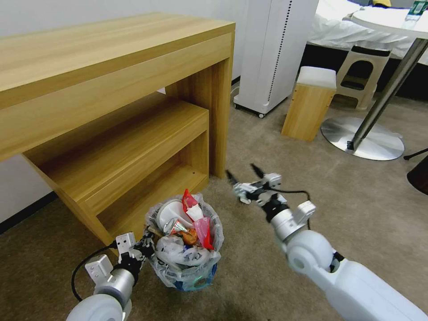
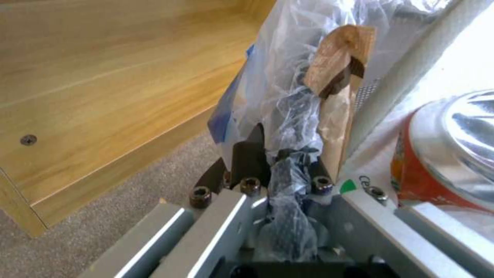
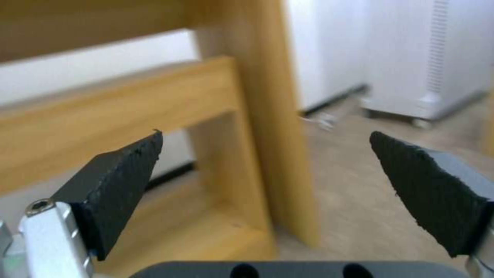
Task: Pick up the trash bin and place the garbage on the floor into it.
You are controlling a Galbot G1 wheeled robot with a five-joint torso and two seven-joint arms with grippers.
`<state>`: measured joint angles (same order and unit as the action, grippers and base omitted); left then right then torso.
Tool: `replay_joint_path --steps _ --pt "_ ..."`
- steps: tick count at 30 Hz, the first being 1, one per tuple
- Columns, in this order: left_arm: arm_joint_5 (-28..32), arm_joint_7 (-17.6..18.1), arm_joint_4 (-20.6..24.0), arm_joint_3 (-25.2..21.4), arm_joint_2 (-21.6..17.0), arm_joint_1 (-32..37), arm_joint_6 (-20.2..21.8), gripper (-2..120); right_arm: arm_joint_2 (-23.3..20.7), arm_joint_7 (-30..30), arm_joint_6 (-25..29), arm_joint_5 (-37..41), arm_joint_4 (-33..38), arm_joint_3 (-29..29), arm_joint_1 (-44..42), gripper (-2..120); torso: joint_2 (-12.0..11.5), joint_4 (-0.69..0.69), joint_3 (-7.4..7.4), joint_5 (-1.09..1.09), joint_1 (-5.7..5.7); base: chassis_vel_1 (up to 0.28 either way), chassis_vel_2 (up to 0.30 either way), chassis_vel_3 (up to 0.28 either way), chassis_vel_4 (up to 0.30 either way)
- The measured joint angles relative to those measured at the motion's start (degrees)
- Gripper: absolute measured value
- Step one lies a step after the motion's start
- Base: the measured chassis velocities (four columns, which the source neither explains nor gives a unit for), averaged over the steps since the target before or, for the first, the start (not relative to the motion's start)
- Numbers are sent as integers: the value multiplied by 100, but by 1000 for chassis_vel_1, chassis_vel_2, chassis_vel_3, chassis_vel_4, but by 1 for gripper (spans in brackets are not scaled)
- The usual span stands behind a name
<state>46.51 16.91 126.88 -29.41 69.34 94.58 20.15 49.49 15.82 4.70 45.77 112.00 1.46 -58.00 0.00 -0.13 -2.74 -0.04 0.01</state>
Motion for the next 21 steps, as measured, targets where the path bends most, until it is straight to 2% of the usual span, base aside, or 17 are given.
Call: replay_joint_path --steps 7,21 --pt "-41 -31 73 -83 58 95 -19 2 -151 688 -426 -283 -373 396 -325 100 0 1 0 1 0 0 0 0 0" --pt "-22 -38 78 -138 -47 89 -20 2 -193 1159 -659 -616 -783 939 -988 100 0 1 1 0 0 0 0 0 0"
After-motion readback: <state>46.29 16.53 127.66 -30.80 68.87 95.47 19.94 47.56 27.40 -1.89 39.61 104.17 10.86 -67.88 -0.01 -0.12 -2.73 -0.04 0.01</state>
